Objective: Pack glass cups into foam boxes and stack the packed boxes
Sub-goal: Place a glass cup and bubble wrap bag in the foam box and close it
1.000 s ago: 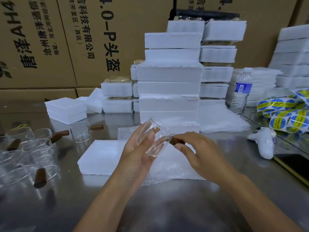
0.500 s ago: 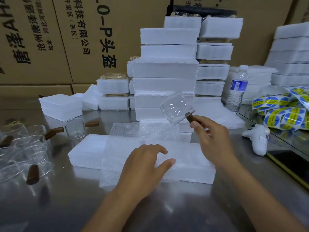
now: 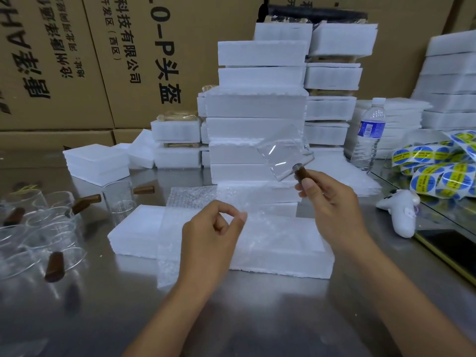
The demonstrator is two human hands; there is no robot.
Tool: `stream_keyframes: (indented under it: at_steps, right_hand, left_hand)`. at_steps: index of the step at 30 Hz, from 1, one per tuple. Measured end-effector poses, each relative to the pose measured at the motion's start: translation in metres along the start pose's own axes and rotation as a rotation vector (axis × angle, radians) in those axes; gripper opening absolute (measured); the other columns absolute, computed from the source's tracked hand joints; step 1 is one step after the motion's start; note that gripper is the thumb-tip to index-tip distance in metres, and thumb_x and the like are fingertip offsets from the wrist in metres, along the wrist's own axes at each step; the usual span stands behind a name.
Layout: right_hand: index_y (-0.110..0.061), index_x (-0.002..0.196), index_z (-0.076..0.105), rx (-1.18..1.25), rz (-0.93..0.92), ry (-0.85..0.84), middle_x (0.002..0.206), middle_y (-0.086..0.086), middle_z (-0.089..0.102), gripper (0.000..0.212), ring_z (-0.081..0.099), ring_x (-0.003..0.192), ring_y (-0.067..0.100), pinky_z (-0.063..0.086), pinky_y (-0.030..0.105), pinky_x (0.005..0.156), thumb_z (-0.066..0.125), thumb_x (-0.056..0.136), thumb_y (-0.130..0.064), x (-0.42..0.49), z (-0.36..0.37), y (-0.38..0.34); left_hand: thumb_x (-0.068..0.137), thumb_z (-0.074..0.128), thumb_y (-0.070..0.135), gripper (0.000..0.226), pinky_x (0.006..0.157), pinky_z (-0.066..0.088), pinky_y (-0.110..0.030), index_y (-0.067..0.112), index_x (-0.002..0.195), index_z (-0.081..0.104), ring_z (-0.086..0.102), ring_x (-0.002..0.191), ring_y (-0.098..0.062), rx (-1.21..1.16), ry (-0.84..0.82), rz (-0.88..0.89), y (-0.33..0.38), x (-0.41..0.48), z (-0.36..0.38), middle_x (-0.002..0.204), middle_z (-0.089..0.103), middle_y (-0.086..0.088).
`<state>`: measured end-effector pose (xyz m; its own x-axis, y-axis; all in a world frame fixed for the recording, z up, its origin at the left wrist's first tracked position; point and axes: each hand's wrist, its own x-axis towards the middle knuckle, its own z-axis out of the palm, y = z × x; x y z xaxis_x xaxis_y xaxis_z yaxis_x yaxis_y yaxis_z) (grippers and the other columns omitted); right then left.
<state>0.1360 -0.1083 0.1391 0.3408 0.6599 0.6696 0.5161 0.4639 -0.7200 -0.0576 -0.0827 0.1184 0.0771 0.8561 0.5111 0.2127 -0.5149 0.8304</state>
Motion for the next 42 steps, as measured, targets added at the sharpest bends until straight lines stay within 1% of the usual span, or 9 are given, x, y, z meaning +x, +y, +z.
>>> stream_keyframes:
  at_steps: [6,14,19,22,27,31,35,39,42]
  right_hand:
    - [-0.048,0.092,0.059,-0.074,-0.033,0.010,0.078,-0.027,0.065,0.022,0.060,0.081,0.004,0.044,0.014,0.071,0.054,0.093,-0.027,0.001,-0.004,0.001]
    - [-0.015,0.109,0.067,-0.373,-0.112,-0.012,0.085,-0.016,0.059,0.020,0.050,0.079,0.001,0.035,0.003,0.070,0.054,0.094,-0.018,0.002,-0.013,0.003]
    - [-0.017,0.107,0.066,-0.634,-0.172,-0.125,0.087,-0.003,0.063,0.022,0.057,0.081,0.021,0.045,0.034,0.071,0.050,0.095,-0.025,-0.001,-0.014,-0.001]
    - [-0.018,0.108,0.067,-0.702,-0.224,-0.249,0.093,-0.004,0.060,0.022,0.056,0.084,0.021,0.044,0.035,0.072,0.052,0.094,-0.025,-0.005,-0.010,-0.004]
    - [-0.024,0.102,0.069,-0.570,-0.212,-0.420,0.088,-0.013,0.047,0.017,0.047,0.084,0.005,0.036,0.021,0.066,0.056,0.091,-0.021,-0.013,0.001,-0.008]
    - [-0.051,0.067,0.055,-0.411,-0.065,-0.489,0.076,-0.011,0.044,0.037,0.046,0.071,0.005,0.029,0.019,0.060,0.057,0.089,-0.021,-0.017,0.011,-0.019]
    - [-0.023,0.069,0.067,-0.213,0.181,-0.490,0.081,0.012,0.061,0.020,0.050,0.069,0.011,0.039,0.027,0.065,0.060,0.087,-0.029,-0.020,0.020,-0.030]
    - [-0.025,0.063,0.072,0.069,0.381,-0.549,0.059,-0.009,0.061,0.026,0.050,0.059,-0.001,0.040,0.014,0.055,0.069,0.076,-0.047,-0.023,0.018,-0.040]
    - [-0.018,0.062,0.069,0.131,0.381,-0.583,0.060,0.000,0.058,0.023,0.053,0.062,0.002,0.041,0.015,0.059,0.079,0.065,-0.038,-0.023,0.015,-0.042]
  left_hand:
    - [0.079,0.073,0.023,0.015,0.052,0.034,-0.012,0.026,0.068,0.063,0.036,0.047,-0.004,-0.190,0.129,-0.019,0.006,0.002,-0.004,0.047,0.039,0.010]
    - [0.078,0.074,0.024,0.013,0.055,0.035,-0.008,0.028,0.072,0.062,0.040,0.052,-0.003,-0.233,0.259,0.072,0.014,-0.001,-0.005,0.052,0.042,0.007]
    - [0.077,0.068,0.031,0.010,0.064,0.036,-0.005,0.036,0.071,0.062,0.046,0.058,0.002,-0.182,0.248,0.170,0.017,-0.003,-0.004,0.057,0.049,0.013]
    - [0.074,0.063,0.040,0.004,0.066,0.036,-0.006,0.037,0.072,0.061,0.047,0.061,0.003,-0.189,0.250,0.203,0.018,-0.004,-0.005,0.059,0.052,0.016]
    - [0.081,0.068,0.028,0.008,0.070,0.037,-0.006,0.034,0.080,0.064,0.049,0.069,0.001,-0.065,0.243,0.361,0.016,-0.005,-0.005,0.070,0.055,0.012]
    - [0.082,0.066,0.029,0.009,0.071,0.047,-0.024,0.026,0.090,0.068,0.054,0.074,-0.012,0.044,0.211,0.522,0.015,-0.007,-0.003,0.078,0.054,0.005]
    - [0.085,0.064,0.024,0.017,0.060,0.049,-0.040,0.010,0.084,0.075,0.055,0.069,-0.018,0.127,0.208,0.707,0.012,-0.010,0.000,0.076,0.057,0.000]
    - [0.086,0.065,0.019,0.017,0.067,0.047,-0.020,0.005,0.079,0.072,0.054,0.073,-0.008,0.071,0.117,0.748,0.013,-0.016,0.006,0.075,0.061,-0.001]
    - [0.088,0.062,0.022,0.011,0.070,0.043,-0.010,0.014,0.084,0.070,0.053,0.077,0.002,-0.023,0.029,0.725,0.017,-0.019,0.008,0.083,0.059,0.011]
